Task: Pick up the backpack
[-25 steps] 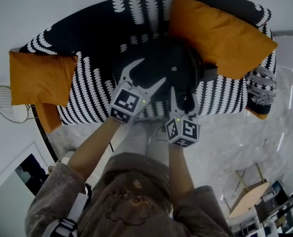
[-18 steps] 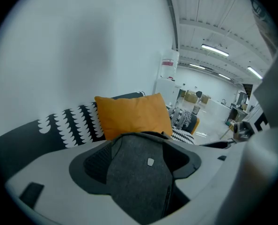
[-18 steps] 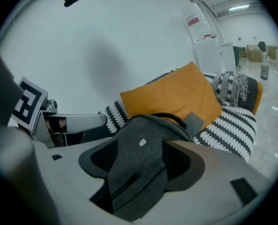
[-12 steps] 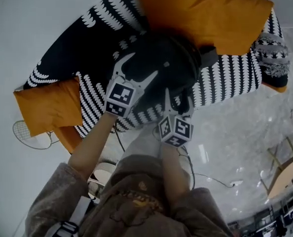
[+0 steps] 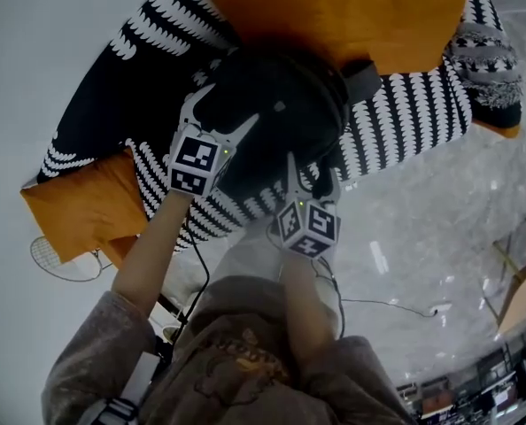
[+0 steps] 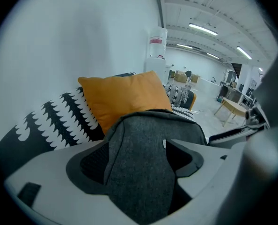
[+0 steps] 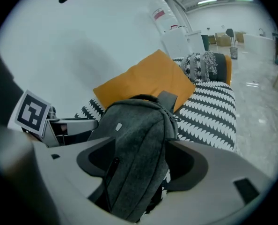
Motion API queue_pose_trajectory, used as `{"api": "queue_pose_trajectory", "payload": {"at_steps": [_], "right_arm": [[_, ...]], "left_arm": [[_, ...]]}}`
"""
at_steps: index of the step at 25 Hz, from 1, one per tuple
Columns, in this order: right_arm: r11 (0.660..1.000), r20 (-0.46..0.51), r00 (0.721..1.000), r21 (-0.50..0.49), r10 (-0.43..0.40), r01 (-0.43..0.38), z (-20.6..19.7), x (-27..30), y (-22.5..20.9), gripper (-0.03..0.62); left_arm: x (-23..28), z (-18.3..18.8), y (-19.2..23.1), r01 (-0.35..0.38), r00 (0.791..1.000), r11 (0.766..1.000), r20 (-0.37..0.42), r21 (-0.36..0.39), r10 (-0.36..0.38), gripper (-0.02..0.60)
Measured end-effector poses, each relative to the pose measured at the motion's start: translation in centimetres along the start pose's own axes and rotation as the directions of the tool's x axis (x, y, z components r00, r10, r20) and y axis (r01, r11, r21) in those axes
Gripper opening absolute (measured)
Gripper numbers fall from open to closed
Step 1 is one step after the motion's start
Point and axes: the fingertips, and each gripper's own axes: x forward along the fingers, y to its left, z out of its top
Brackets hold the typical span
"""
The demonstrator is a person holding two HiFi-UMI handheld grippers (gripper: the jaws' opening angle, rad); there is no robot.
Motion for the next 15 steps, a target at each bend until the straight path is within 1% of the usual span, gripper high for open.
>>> {"api": "queue_pose_trajectory", "payload": {"at_steps": [4, 6, 9, 12, 15], "right_arm": [[1.0, -0.022, 1.0, -0.011, -0.002, 0.002, -0.9, 0.6, 0.0, 0.342], [1.0, -0.029, 0.999, -0.02, -0.016, 0.015, -1.1, 0.9, -0.3, 0.345], [0.999, -0.03, 0.998, -0.024, -0.046, 0.045, -2.2, 1.1, -0.4, 0.345], [0.997, -0.039, 0.996, 0.001, -0.076, 0.076, -3.1, 1.3, -0.5, 0.345], [0.995, -0.067, 0.994, 0.031, -0.089, 0.092, -4.1, 2.3, -1.8, 0.356]], "left_arm": [[0.7, -1.0, 0.5, 0.002, 1.0, 1.0, -0.02, 0.003, -0.002, 0.396], [1.4, -1.5, 0.8, 0.003, 0.999, 1.0, -0.034, -0.001, -0.003, 0.398], [2.4, -3.2, 1.3, 0.008, 0.998, 1.0, -0.055, -0.005, -0.008, 0.409], [3.4, -3.8, 1.8, 0.007, 0.998, 1.0, -0.059, -0.002, -0.007, 0.414], [4.5, -3.8, 1.6, 0.004, 0.999, 1.0, -0.042, 0.007, -0.004, 0.416]]}}
